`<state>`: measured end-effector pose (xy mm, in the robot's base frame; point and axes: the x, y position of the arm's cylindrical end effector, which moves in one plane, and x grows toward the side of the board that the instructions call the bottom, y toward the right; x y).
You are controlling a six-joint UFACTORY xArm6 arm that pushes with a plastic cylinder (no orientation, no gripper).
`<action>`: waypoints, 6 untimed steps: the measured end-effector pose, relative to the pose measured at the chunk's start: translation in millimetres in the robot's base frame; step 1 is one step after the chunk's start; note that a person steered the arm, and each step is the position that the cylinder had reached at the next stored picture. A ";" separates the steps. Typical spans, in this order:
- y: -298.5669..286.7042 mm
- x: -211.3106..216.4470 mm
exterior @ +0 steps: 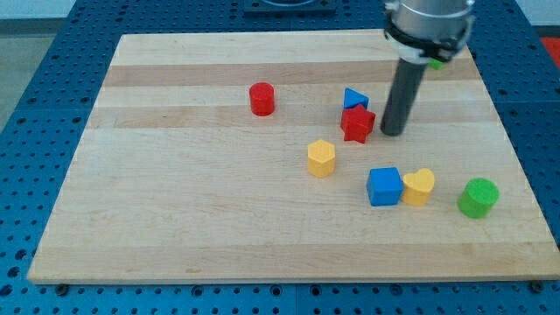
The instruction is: Place the red star diagonal bottom left to the red circle
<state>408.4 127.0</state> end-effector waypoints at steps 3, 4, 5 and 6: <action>-98.3 1.5; -109.7 23.2; -193.0 23.9; -221.2 24.0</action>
